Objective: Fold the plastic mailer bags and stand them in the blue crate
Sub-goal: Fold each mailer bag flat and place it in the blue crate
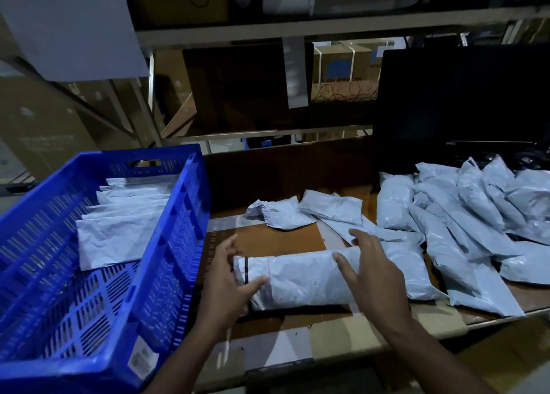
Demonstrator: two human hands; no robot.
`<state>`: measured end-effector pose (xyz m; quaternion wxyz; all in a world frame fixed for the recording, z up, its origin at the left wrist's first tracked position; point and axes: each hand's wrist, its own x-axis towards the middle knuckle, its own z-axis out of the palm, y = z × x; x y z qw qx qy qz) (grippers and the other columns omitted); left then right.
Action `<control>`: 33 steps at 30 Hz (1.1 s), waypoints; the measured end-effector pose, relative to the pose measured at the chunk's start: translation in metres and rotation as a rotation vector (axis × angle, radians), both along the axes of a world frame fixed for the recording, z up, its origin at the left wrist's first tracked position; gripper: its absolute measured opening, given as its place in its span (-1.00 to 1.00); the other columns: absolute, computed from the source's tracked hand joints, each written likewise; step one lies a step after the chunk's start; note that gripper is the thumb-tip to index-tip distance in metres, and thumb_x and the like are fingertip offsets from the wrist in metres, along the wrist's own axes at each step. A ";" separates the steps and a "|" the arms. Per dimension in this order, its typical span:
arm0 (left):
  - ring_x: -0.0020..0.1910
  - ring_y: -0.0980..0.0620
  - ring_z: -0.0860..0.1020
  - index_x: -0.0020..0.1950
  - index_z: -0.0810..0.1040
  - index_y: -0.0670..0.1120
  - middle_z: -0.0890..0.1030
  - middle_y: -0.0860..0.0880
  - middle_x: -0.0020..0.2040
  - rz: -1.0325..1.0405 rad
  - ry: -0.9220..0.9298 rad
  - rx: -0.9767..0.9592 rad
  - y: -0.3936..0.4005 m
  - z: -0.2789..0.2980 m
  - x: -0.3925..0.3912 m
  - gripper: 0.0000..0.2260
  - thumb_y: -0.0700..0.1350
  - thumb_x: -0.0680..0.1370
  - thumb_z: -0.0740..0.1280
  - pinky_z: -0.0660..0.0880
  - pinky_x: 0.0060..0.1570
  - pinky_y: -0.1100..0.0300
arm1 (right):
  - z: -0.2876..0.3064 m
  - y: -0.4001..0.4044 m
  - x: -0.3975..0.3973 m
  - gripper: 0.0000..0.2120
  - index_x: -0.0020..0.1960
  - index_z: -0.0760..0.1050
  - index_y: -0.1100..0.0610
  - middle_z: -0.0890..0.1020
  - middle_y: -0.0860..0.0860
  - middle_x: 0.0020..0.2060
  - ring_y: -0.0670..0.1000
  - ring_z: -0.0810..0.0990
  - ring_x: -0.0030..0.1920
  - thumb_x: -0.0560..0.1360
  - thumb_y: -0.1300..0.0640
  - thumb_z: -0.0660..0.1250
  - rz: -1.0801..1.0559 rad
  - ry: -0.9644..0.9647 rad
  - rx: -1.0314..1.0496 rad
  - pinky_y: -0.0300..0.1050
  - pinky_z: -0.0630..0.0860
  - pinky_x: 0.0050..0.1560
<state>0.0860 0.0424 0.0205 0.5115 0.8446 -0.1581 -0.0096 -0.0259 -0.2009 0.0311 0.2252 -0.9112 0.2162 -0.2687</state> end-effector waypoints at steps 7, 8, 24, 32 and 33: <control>0.55 0.07 0.21 0.60 0.15 0.12 0.20 0.08 0.59 -0.013 -0.148 0.479 -0.015 -0.022 0.004 -0.23 0.17 0.51 0.47 0.35 0.42 0.13 | -0.033 -0.010 0.037 -0.74 0.19 0.60 0.10 0.64 0.07 0.16 0.11 0.62 0.13 0.56 0.00 0.37 0.000 0.224 -0.330 0.02 0.59 0.02; 0.60 0.08 0.10 0.62 0.12 0.11 0.13 0.09 0.63 -0.034 -0.185 0.530 -0.017 -0.022 0.004 -0.24 0.18 0.53 0.44 0.24 0.51 0.10 | -0.033 -0.008 0.039 -0.73 0.20 0.61 0.12 0.64 0.10 0.20 0.12 0.61 0.19 0.54 0.04 0.40 0.025 0.208 -0.366 0.05 0.58 0.13; 0.59 0.25 -0.22 0.68 -0.08 0.01 -0.13 0.11 0.65 -0.447 -0.350 0.764 -0.032 -0.053 -0.001 -0.40 0.17 0.64 -0.26 -0.27 0.57 0.18 | -0.074 0.036 0.027 -0.32 0.36 0.55 0.18 0.55 0.10 0.35 0.08 0.51 0.39 0.70 -0.06 -0.26 0.263 0.385 -0.405 0.02 -0.02 0.49; 0.62 0.17 -0.03 0.66 0.12 -0.04 0.10 0.03 0.65 -0.400 -0.427 0.736 -0.034 -0.067 -0.001 -0.41 0.16 0.68 -0.21 -0.11 0.56 0.08 | -0.073 0.039 0.027 -0.33 0.39 0.53 0.17 0.53 0.09 0.38 0.10 0.48 0.41 0.69 -0.10 -0.24 0.292 0.480 -0.341 0.08 -0.01 0.48; 0.62 0.15 0.01 0.65 0.16 -0.05 0.15 0.02 0.64 -0.395 -0.437 0.742 -0.034 -0.068 -0.001 -0.44 0.14 0.69 -0.16 -0.08 0.56 0.07 | -0.074 0.038 0.027 -0.36 0.40 0.51 0.16 0.53 0.09 0.39 0.09 0.46 0.42 0.69 -0.10 -0.21 0.301 0.480 -0.347 0.09 -0.01 0.49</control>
